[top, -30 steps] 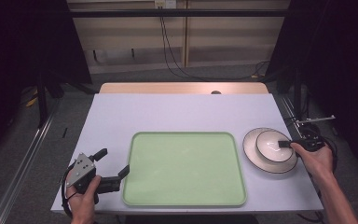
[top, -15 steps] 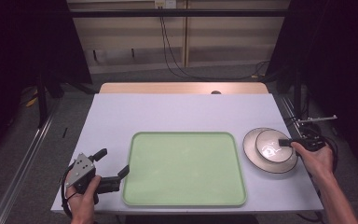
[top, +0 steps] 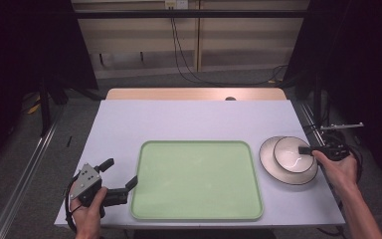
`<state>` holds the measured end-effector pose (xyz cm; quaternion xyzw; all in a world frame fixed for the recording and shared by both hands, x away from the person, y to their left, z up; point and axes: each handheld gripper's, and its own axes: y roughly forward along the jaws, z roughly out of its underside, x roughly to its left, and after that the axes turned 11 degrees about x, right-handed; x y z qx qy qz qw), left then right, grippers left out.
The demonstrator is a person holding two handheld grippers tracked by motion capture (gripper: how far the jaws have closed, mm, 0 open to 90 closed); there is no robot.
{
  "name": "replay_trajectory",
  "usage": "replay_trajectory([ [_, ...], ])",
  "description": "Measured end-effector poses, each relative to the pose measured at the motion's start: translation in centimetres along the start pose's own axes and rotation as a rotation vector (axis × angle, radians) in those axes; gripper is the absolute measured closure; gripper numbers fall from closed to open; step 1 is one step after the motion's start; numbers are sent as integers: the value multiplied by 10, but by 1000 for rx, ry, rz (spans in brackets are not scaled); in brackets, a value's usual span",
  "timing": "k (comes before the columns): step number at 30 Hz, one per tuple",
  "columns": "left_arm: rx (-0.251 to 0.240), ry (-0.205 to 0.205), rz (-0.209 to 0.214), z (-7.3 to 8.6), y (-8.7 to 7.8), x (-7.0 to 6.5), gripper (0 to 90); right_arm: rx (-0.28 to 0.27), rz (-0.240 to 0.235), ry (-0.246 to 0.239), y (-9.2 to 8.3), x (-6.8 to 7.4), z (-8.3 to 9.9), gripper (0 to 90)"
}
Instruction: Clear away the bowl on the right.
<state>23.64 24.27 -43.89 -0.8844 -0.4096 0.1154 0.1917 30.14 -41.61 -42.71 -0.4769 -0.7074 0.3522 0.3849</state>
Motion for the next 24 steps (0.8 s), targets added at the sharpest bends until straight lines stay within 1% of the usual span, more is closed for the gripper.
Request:
replay_trajectory([
  [1,-1,-7,2,0,0,0,14,-1,3,11,-1,1,0,833],
  [4,-1,3,5,0,0,0,14,-12,4,7,-2,1,0,832],
  [5,1,2,0,0,-1,0,14,-17,-6,8,-3,0,0,832],
  [10,-6,-4,4,0,0,1,14,-36,-17,17,-7,0,0,832],
  [11,-3,-3,-1,0,-1,1,14,-42,-21,14,-8,0,0,832],
  [12,-5,-4,3,0,0,1,14,-39,-20,15,-10,1,-1,832],
  [13,-5,-3,5,0,0,1,14,-49,-22,14,-11,1,-1,832],
  [14,-6,-2,6,0,0,1,14,-55,-29,14,-12,2,-1,832],
  [15,-4,-2,3,0,0,1,15,-54,-38,25,-14,3,-1,832],
  [16,-3,-1,3,0,0,1,14,-61,-39,17,-15,3,-1,832],
  [20,-5,-1,4,0,0,1,14,-78,-47,12,-20,5,-3,832],
  [23,0,-1,1,0,0,2,14,-98,-76,13,-23,7,-4,833],
  [24,2,-2,-4,0,0,2,14,-96,-83,14,-24,8,-4,832],
])
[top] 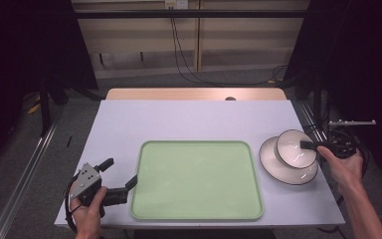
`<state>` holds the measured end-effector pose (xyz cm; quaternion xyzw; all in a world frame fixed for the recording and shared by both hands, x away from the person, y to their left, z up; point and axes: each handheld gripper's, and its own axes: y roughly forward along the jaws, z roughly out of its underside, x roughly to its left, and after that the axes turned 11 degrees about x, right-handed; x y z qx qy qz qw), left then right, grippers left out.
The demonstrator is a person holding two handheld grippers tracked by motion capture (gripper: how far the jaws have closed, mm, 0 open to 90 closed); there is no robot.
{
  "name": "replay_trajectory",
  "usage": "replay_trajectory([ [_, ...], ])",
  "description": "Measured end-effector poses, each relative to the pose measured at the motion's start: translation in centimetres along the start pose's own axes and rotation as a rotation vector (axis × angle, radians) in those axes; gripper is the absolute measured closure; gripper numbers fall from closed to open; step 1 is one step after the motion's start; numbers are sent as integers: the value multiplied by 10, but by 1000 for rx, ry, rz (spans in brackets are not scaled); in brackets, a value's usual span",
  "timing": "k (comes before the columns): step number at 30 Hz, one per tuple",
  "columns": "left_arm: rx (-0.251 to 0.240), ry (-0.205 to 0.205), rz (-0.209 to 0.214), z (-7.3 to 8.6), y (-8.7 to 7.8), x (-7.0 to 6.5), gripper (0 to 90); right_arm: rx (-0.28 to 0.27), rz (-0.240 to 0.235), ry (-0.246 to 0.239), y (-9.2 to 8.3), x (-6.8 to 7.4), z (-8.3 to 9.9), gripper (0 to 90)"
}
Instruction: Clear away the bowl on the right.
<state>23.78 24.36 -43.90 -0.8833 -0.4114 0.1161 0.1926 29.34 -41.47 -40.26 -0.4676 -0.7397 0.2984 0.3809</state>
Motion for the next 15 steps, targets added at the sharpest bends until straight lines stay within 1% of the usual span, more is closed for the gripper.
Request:
replay_trajectory([
  [1,-1,-2,0,0,0,0,14,-7,1,-14,-2,3,-2,832],
  [4,0,-1,-4,0,1,0,14,-13,-7,-22,-3,7,-3,832],
  [8,2,-5,2,0,1,0,14,-17,-16,-42,-4,13,-6,832],
  [9,-1,-7,8,0,1,0,14,-15,-22,-40,-4,14,-7,832],
  [10,1,-4,6,0,1,1,14,-17,-19,-46,-5,15,-8,832],
  [11,3,0,1,0,1,1,14,-16,-24,-43,-5,17,-9,832],
  [15,4,-2,1,0,2,1,14,-27,-51,-63,-7,22,-13,832],
])
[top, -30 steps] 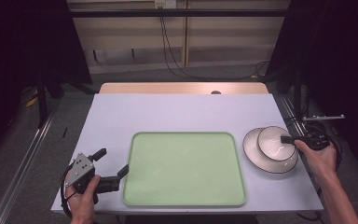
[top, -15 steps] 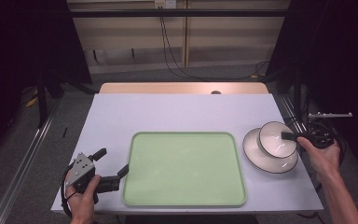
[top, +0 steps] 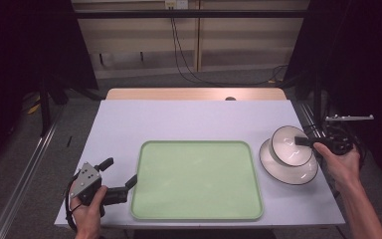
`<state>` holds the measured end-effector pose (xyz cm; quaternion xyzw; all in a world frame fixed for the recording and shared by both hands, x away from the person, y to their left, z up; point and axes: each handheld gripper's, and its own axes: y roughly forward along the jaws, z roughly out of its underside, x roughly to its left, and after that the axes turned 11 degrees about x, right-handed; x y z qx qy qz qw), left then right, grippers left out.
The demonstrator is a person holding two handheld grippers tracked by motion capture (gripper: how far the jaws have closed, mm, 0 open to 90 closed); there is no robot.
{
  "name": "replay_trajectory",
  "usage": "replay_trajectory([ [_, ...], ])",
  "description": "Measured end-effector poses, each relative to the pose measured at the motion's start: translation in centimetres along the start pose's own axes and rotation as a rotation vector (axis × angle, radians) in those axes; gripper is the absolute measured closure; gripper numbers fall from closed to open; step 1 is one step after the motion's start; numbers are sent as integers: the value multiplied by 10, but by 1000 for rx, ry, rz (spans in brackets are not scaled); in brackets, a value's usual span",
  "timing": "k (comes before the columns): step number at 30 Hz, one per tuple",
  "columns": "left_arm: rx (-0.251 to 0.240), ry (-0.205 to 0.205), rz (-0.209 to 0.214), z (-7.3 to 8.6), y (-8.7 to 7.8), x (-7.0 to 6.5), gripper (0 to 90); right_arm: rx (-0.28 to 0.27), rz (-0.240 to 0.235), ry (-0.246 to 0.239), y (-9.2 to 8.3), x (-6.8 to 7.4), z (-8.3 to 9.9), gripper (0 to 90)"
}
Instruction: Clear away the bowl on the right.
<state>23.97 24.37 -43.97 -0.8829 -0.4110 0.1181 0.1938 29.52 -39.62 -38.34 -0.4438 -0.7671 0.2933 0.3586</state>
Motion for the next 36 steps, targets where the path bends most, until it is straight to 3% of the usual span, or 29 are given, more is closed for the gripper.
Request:
replay_trajectory([
  [17,2,14,1,-1,2,-1,14,6,-47,-62,4,24,-27,832],
  [36,3,30,24,-2,4,-4,13,37,-87,-99,35,48,-56,831],
])
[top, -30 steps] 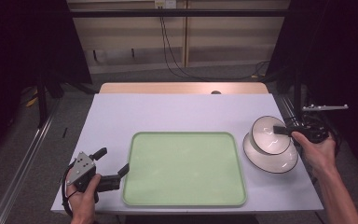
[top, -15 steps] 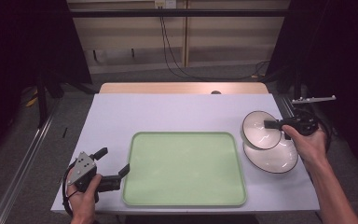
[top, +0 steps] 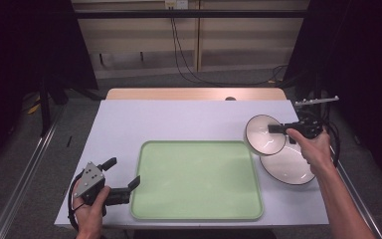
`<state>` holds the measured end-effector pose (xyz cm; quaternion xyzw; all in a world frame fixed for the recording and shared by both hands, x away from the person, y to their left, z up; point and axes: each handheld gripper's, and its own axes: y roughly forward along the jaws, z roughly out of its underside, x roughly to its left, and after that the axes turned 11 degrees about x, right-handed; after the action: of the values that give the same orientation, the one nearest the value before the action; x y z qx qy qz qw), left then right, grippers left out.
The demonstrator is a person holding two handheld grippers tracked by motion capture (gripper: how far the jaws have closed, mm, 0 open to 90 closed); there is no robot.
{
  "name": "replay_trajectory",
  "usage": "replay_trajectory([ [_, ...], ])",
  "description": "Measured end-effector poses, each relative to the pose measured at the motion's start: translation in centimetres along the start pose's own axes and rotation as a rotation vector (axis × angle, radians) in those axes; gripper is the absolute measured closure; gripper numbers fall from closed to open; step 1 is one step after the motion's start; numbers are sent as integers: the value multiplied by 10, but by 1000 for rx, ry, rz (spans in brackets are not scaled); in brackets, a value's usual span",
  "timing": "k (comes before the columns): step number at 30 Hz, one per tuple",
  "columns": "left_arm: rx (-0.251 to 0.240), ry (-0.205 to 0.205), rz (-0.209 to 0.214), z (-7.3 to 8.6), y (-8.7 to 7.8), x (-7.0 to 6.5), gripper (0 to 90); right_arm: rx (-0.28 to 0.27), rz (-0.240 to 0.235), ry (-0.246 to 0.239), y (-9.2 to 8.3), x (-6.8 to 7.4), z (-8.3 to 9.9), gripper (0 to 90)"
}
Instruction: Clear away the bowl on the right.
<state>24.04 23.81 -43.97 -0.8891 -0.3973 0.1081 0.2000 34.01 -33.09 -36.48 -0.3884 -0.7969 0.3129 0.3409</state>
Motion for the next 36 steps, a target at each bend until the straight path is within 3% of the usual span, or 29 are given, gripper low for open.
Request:
replay_trajectory([
  [28,5,-5,-11,1,-1,2,14,53,-23,-45,38,21,-35,831],
  [36,5,-7,-14,1,-1,2,14,87,-42,-60,64,27,-34,831],
])
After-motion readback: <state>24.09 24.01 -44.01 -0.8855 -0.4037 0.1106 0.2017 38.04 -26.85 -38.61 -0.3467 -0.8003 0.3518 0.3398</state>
